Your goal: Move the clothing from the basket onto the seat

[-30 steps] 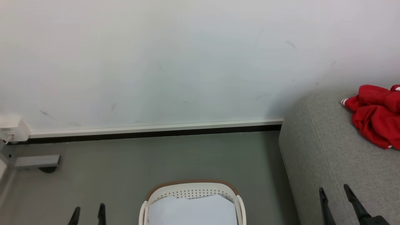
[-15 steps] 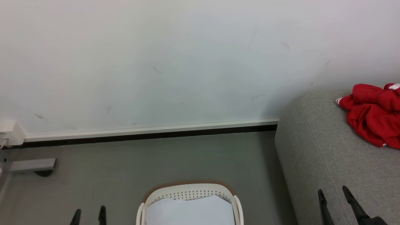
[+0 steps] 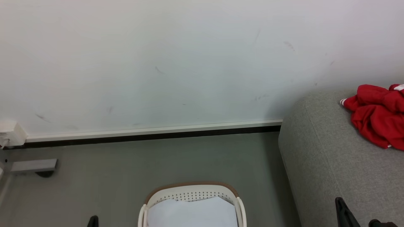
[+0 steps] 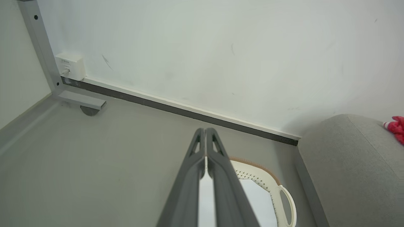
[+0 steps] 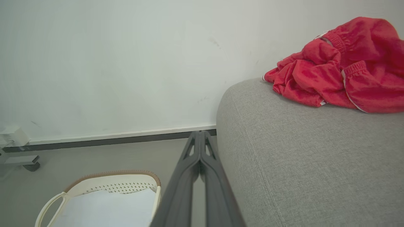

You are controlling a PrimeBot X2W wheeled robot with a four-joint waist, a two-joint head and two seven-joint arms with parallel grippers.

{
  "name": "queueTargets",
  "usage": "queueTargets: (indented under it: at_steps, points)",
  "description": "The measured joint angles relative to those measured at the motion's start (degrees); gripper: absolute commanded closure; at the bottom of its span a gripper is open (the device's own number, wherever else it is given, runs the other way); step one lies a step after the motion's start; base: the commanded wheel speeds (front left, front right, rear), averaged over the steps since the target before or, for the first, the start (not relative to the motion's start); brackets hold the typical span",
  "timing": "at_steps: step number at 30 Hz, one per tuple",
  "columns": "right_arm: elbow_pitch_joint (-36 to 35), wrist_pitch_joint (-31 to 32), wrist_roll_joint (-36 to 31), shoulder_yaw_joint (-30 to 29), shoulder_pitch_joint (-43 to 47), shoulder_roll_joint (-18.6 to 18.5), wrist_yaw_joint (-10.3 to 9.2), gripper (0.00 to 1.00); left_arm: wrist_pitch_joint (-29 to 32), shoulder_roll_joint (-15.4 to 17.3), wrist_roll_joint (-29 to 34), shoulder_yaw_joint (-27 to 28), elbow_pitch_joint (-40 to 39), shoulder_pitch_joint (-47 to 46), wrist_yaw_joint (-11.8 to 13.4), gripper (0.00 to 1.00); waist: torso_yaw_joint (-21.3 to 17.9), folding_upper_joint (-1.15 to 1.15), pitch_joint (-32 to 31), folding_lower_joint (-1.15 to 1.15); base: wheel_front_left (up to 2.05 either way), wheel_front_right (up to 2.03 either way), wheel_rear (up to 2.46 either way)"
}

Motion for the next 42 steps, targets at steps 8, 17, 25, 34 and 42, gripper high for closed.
queueTargets:
  at_steps: [8, 17, 25, 34, 42]
  points:
    - [-0.49, 2.01, 9.07, -0.65, -0.52, -0.01, 0.00, 1.00, 1.68, -0.30, -8.14, 0.15, -0.10, -1.27, -0.52, 1.00, 0.25, 0.00, 0.11, 0.00, 0.00, 0.00, 0.00]
    - [-0.94, 4.03, 18.02, -1.14, -1.34, -0.03, -0.01, 1.00, 3.98, -0.46, -16.40, 0.48, -0.14, -2.66, -0.94, 1.00, 0.52, 0.00, 0.22, 0.00, 0.00, 0.00, 0.00]
    - [-1.14, 5.73, 25.33, -1.55, -1.86, -0.04, -0.01, 1.00, 5.61, -0.59, -22.84, 0.75, -0.16, -3.87, -1.16, 1.00, 0.76, 0.00, 0.33, 0.00, 0.00, 0.00, 0.00]
    - [-1.46, 7.54, 32.90, -2.16, -2.86, -0.07, -0.01, 1.00, 7.46, -0.80, -29.48, 1.19, -0.18, -5.15, -1.66, 1.00, 1.02, 0.00, 0.44, 0.00, 0.00, 0.00, 0.00]
    - [-1.76, 9.06, 38.91, -2.63, -3.37, -0.10, -0.01, 1.00, 8.84, -0.92, -34.89, 1.55, -0.18, -6.07, -2.08, 1.00, 1.26, 0.00, 0.54, 0.00, 0.00, 0.00, 0.00]
